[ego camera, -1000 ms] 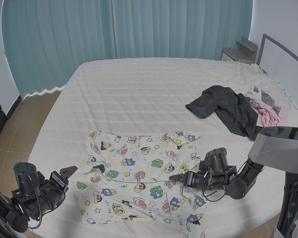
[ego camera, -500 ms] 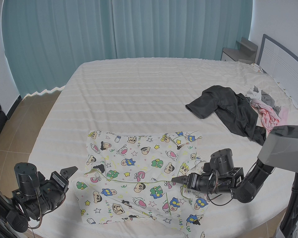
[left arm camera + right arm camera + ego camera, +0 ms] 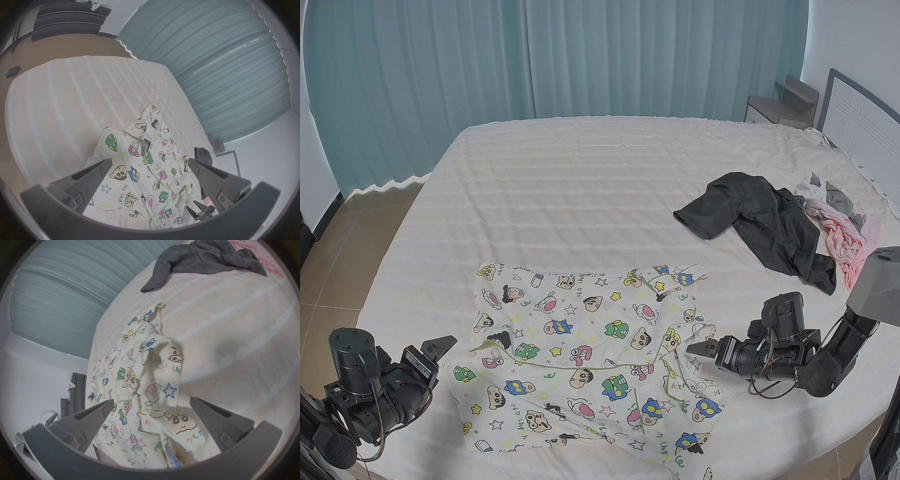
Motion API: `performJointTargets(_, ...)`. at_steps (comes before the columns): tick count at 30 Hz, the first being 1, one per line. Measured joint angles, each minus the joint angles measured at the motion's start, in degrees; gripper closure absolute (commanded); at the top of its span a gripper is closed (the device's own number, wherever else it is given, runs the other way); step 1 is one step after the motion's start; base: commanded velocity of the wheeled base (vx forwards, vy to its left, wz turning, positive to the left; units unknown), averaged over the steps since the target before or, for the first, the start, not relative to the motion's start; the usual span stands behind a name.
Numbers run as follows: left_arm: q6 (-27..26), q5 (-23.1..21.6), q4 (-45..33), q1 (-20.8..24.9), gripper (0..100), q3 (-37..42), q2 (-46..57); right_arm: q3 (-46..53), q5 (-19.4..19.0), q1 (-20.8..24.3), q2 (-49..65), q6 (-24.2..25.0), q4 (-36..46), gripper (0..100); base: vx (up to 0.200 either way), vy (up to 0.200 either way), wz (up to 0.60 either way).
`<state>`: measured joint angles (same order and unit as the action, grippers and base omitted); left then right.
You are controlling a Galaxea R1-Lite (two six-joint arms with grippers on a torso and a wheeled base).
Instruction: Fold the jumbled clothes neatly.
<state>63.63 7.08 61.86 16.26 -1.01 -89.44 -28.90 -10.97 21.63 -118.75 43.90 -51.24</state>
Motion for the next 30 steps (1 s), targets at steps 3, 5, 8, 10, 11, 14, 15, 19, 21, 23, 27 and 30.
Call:
performJointTargets(3,0.0,0.0,0.0,0.0,0,0.0,0.0,-0.1,0.0,-1.2,-1.7,0.0,-1.1,0,0.000,0.000,0.00)
performJointTargets(5,0.1,0.0,0.0,-0.1,0,0.0,0.0,-0.3,0.1,-1.8,-2.6,0.1,-1.7,0,0.000,0.000,0.00)
performJointTargets(8,0.1,0.1,0.0,-0.1,0,0.0,0.0,-0.8,0.2,-2.1,-3.7,0.2,-1.8,0,0.000,0.000,0.00)
performJointTargets(10,0.1,0.1,0.0,-0.1,0,0.0,0.0,-1.5,0.5,-2.4,-4.4,0.2,-1.7,0,0.000,0.000,0.00)
performJointTargets(11,0.1,0.1,0.0,-0.1,0,0.0,-0.1,-1.8,0.7,-2.4,-4.7,0.2,-1.6,0,0.000,0.000,0.00)
performJointTargets(14,0.1,0.1,0.0,-0.1,0,0.0,-0.1,-3.1,2.4,-2.5,-5.8,0.2,-1.5,0,0.000,0.000,0.00)
performJointTargets(15,0.1,0.1,0.0,-0.1,0,0.0,-0.1,-3.5,3.0,-2.5,-6.2,0.2,-1.4,0,0.000,0.000,0.00)
performJointTargets(19,0.1,0.1,0.0,-0.3,0,0.0,-0.2,-5.1,3.8,-2.2,-7.7,0.3,-1.3,0,0.000,0.000,0.00)
performJointTargets(21,0.1,0.1,0.0,-0.3,0,0.0,-0.2,-5.6,3.9,-2.2,-8.2,0.3,-1.3,0,0.000,0.000,0.00)
performJointTargets(23,0.1,0.1,0.0,-0.3,0,0.0,-0.2,-6.4,4.0,-2.2,-8.9,0.3,-1.1,0,0.000,0.000,0.00)
performJointTargets(27,0.1,0.1,0.0,-0.4,0,0.0,-0.2,-7.9,4.1,-2.1,-9.9,0.4,0.0,0,0.000,0.000,0.00)
performJointTargets(30,0.1,0.1,0.0,-0.4,0,0.0,-0.2,-9.1,4.1,-1.9,-10.5,0.4,0.2,100,0.000,0.000,0.00)
